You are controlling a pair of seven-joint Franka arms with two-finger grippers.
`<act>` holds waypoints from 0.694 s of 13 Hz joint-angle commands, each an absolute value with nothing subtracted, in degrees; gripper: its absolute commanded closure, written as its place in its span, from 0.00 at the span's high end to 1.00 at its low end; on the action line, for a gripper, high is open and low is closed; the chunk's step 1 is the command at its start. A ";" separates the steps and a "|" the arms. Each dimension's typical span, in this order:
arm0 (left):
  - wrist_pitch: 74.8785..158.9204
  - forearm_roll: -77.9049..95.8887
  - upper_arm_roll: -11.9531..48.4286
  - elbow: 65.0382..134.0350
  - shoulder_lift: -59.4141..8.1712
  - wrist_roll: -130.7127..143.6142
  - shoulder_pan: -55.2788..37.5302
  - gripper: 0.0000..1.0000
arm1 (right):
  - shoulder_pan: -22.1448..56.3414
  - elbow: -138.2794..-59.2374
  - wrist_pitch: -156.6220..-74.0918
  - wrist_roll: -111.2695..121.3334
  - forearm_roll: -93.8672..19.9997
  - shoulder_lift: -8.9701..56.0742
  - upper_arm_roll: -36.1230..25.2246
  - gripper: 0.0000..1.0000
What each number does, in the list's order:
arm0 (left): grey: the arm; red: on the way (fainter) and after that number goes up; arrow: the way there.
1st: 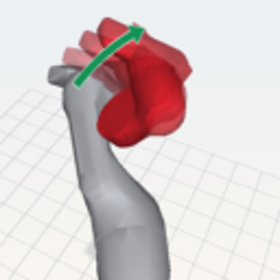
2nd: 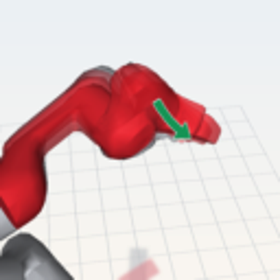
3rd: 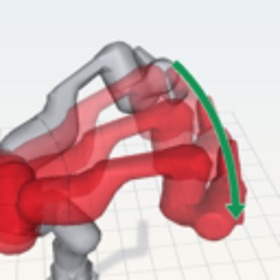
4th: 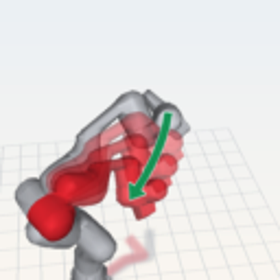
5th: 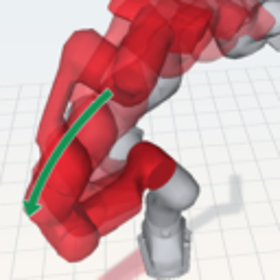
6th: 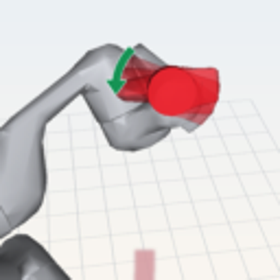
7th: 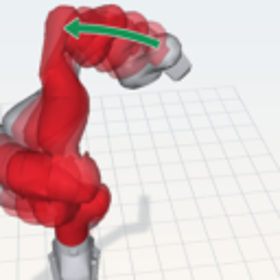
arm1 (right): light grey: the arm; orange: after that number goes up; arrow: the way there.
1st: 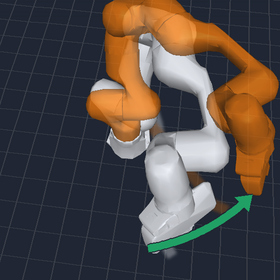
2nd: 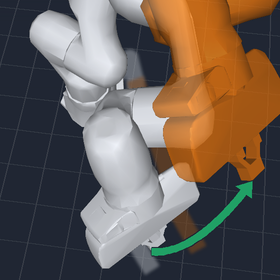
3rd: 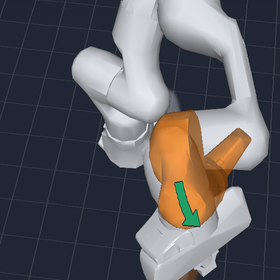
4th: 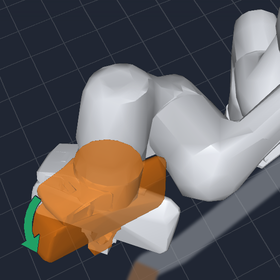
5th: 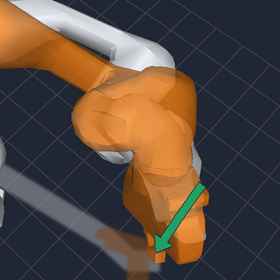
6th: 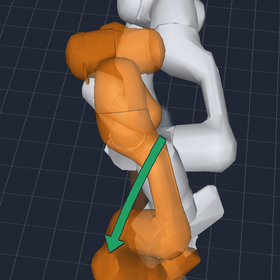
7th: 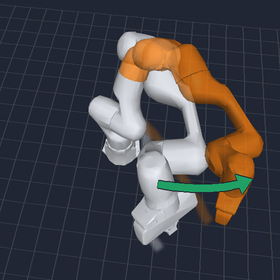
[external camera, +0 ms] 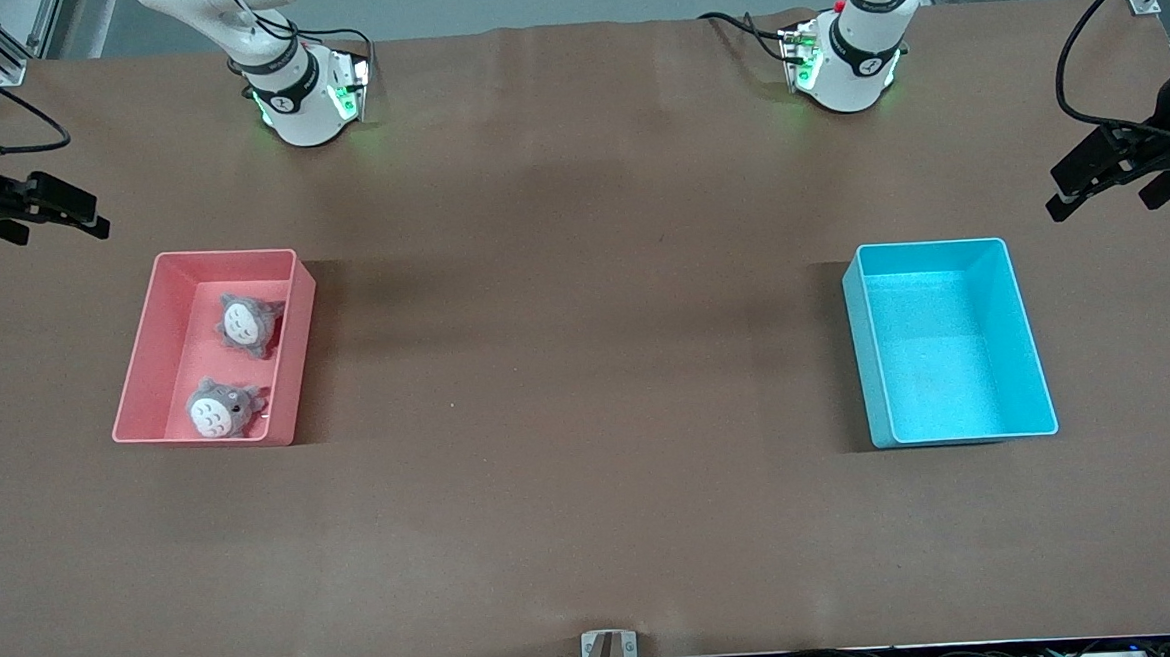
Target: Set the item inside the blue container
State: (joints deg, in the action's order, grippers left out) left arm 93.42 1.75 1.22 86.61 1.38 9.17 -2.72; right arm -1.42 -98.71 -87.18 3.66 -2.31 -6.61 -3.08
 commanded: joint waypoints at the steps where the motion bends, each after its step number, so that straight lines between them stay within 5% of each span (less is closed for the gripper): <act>1: 93.16 2.29 1.32 86.31 1.32 8.70 -2.64 1.00 | -2.02 -100.55 -87.62 2.99 -2.55 -8.79 -2.46 1.00; 9: 93.34 2.64 2.46 86.31 0.35 9.58 -2.90 1.00 | -2.02 -100.46 -87.71 2.99 -2.55 -9.14 -2.46 1.00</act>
State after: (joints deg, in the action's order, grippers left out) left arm 93.42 1.75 1.68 86.72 0.89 9.20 -2.88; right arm -1.42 -98.72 -87.17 3.66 -2.31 -7.31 -3.08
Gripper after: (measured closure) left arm 0.000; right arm 0.000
